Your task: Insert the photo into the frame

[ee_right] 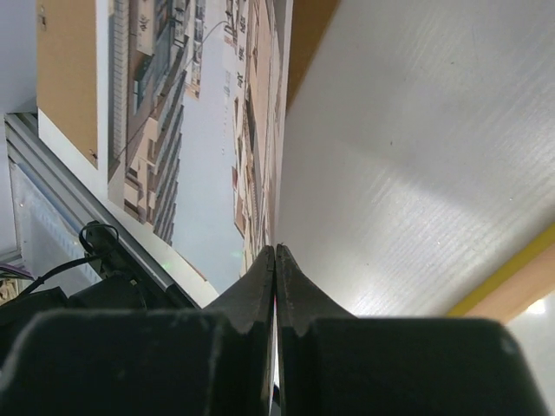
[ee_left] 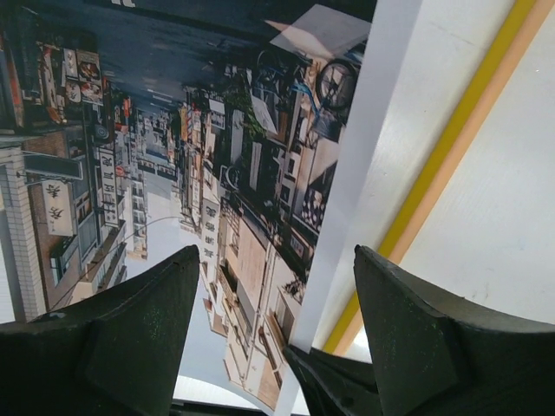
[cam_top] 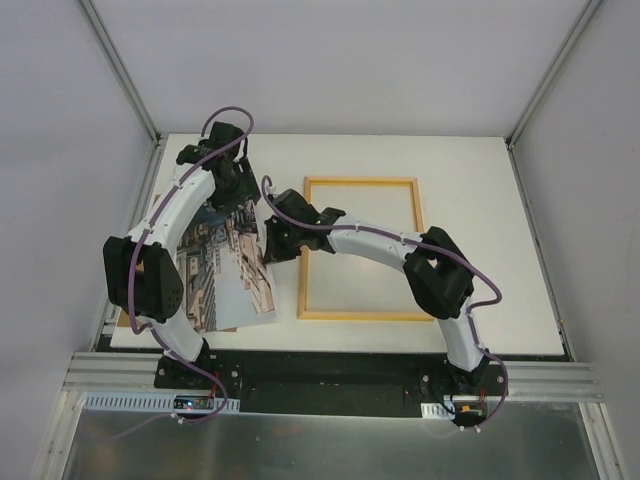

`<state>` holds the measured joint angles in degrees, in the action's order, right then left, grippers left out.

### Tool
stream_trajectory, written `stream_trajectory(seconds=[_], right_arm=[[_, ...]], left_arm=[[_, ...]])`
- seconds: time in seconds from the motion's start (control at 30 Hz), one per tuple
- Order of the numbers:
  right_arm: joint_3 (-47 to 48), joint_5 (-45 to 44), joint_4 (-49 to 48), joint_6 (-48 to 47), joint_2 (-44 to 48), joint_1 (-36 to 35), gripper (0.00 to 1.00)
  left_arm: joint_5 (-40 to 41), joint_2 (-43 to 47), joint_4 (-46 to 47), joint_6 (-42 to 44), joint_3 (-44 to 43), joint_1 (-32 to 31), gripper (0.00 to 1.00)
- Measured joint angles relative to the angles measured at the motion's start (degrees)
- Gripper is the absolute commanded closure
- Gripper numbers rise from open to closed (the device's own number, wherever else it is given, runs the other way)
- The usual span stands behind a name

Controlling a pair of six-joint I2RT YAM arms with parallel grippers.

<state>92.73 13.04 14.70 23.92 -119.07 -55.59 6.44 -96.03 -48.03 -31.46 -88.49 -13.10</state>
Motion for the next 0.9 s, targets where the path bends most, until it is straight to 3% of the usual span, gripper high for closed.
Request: stream_trajectory(seconds=[0.9], right_arm=[[2.54,-11.85,14.34,-8.02,8.24,0.09,0.99]], left_arm=[[-9.05,-1.25,-1.9,-0.76,-9.01,-3.17,0.24]])
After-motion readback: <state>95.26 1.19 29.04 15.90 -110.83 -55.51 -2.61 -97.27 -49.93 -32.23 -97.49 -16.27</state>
